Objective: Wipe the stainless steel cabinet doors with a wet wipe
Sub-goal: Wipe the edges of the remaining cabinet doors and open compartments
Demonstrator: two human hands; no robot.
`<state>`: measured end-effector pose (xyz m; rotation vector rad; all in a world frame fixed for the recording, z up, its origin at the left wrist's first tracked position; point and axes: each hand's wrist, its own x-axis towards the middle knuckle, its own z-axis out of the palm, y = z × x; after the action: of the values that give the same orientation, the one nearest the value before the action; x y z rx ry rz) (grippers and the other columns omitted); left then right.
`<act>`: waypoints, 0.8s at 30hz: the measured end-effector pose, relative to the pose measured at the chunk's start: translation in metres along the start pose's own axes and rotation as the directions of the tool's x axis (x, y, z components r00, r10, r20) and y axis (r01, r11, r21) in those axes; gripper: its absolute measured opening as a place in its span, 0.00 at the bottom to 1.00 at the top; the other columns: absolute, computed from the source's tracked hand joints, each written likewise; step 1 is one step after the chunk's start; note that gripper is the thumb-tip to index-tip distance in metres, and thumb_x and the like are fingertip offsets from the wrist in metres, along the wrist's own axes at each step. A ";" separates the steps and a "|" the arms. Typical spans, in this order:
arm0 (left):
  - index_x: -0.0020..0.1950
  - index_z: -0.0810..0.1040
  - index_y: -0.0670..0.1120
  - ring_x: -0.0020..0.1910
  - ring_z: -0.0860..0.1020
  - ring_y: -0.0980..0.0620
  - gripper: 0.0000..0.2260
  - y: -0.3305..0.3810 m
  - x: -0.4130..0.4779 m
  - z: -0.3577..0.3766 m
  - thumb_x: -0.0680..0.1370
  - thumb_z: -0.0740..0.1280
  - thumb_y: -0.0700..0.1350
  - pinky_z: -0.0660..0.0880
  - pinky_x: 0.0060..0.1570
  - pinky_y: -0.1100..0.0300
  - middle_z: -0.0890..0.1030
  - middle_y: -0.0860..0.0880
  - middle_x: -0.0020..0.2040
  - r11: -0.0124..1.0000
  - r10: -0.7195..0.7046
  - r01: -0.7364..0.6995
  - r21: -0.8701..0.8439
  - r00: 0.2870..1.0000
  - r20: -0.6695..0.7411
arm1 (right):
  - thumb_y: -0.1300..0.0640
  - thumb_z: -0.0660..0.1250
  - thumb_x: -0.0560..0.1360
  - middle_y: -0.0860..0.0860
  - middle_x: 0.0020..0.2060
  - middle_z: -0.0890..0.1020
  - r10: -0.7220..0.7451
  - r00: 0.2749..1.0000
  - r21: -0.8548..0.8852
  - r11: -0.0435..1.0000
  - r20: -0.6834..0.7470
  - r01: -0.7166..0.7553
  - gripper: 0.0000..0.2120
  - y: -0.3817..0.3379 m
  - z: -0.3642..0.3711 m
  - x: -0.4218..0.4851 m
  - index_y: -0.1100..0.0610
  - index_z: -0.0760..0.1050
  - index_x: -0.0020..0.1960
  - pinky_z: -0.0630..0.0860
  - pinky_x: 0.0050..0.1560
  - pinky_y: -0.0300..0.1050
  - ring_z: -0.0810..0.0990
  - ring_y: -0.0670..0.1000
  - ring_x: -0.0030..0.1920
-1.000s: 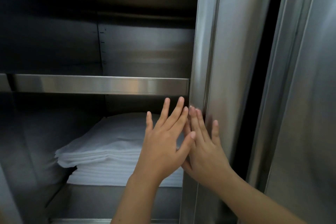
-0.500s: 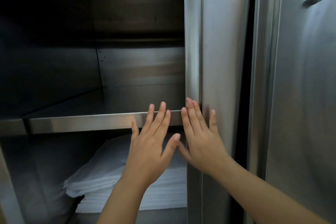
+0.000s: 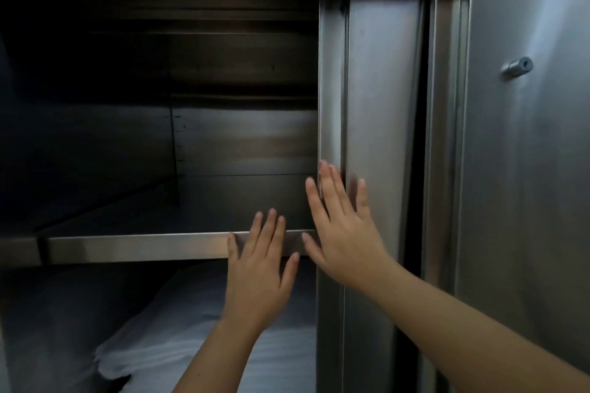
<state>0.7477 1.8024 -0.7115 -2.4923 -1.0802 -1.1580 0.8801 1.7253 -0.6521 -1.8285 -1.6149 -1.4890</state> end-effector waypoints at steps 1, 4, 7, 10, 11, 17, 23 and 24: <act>0.74 0.44 0.53 0.72 0.34 0.56 0.29 0.002 0.001 0.001 0.75 0.36 0.63 0.31 0.68 0.51 0.42 0.56 0.74 1.000 0.006 -0.006 0.000 1.000 0.003 | 0.42 0.60 0.74 0.65 0.72 0.57 0.007 1.000 -0.014 1.000 0.000 -0.007 0.37 0.004 -0.004 0.009 0.63 0.54 0.73 0.48 0.67 0.66 0.57 0.63 0.72; 0.74 0.38 0.54 0.70 0.29 0.60 0.30 0.006 0.006 0.002 0.73 0.33 0.64 0.24 0.64 0.54 0.38 0.57 0.74 0.999 0.032 -0.032 0.036 0.999 0.013 | 0.41 0.52 0.76 0.66 0.73 0.51 0.037 0.999 -0.011 0.999 0.010 -0.037 0.36 0.011 -0.013 0.032 0.63 0.47 0.74 0.41 0.68 0.65 0.51 0.64 0.74; 0.73 0.38 0.55 0.70 0.28 0.61 0.30 0.013 0.013 0.004 0.73 0.33 0.65 0.21 0.62 0.58 0.38 0.58 0.74 0.999 0.051 -0.051 -0.004 0.999 -0.005 | 0.41 0.50 0.78 0.66 0.73 0.46 0.037 0.998 0.010 0.999 0.042 -0.038 0.34 0.003 -0.008 0.025 0.62 0.45 0.74 0.38 0.68 0.64 0.45 0.65 0.74; 0.74 0.42 0.54 0.71 0.31 0.62 0.32 0.015 0.015 0.009 0.73 0.34 0.66 0.23 0.64 0.60 0.41 0.57 0.75 0.998 0.044 -0.046 -0.048 0.998 -0.047 | 0.43 0.52 0.77 0.66 0.73 0.53 0.001 1.000 -0.009 1.000 0.031 -0.001 0.33 0.005 -0.004 0.012 0.63 0.51 0.74 0.46 0.68 0.65 0.52 0.64 0.73; 0.74 0.42 0.54 0.71 0.32 0.62 0.32 0.015 0.014 0.011 0.73 0.35 0.67 0.24 0.64 0.60 0.41 0.58 0.75 0.997 0.039 -0.043 -0.057 0.998 -0.058 | 0.43 0.52 0.77 0.66 0.72 0.55 -0.014 1.000 -0.017 1.000 0.020 0.015 0.33 0.007 -0.005 0.012 0.64 0.52 0.73 0.48 0.68 0.65 0.54 0.64 0.73; 0.75 0.54 0.47 0.75 0.49 0.53 0.34 0.016 0.015 0.015 0.75 0.44 0.67 0.40 0.70 0.49 0.55 0.51 0.75 0.995 0.050 -0.057 -0.080 0.994 -0.096 | 0.42 0.50 0.77 0.63 0.74 0.48 0.014 1.000 0.027 1.000 0.004 -0.014 0.35 0.020 -0.018 0.047 0.61 0.43 0.74 0.34 0.68 0.62 0.47 0.61 0.75; 0.74 0.57 0.46 0.73 0.55 0.50 0.33 0.015 0.015 0.012 0.76 0.48 0.65 0.46 0.68 0.45 0.58 0.49 0.74 0.996 0.076 -0.079 -0.040 0.993 -0.087 | 0.43 0.55 0.77 0.63 0.74 0.53 -0.006 0.999 0.047 0.999 -0.031 0.007 0.36 0.023 -0.019 0.044 0.63 0.47 0.74 0.41 0.69 0.64 0.52 0.60 0.74; 0.74 0.55 0.46 0.74 0.54 0.50 0.33 0.014 0.014 0.011 0.76 0.47 0.65 0.45 0.69 0.46 0.57 0.49 0.75 0.996 0.086 -0.088 -0.024 0.993 -0.075 | 0.43 0.54 0.77 0.63 0.74 0.53 -0.024 1.000 0.024 0.999 -0.018 0.024 0.36 0.025 -0.021 0.043 0.64 0.47 0.74 0.40 0.69 0.64 0.52 0.60 0.74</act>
<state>0.7698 1.8053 -0.7073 -2.4687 -0.9333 -1.2375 0.8839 1.7253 -0.5983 -1.7843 -1.6450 -1.4855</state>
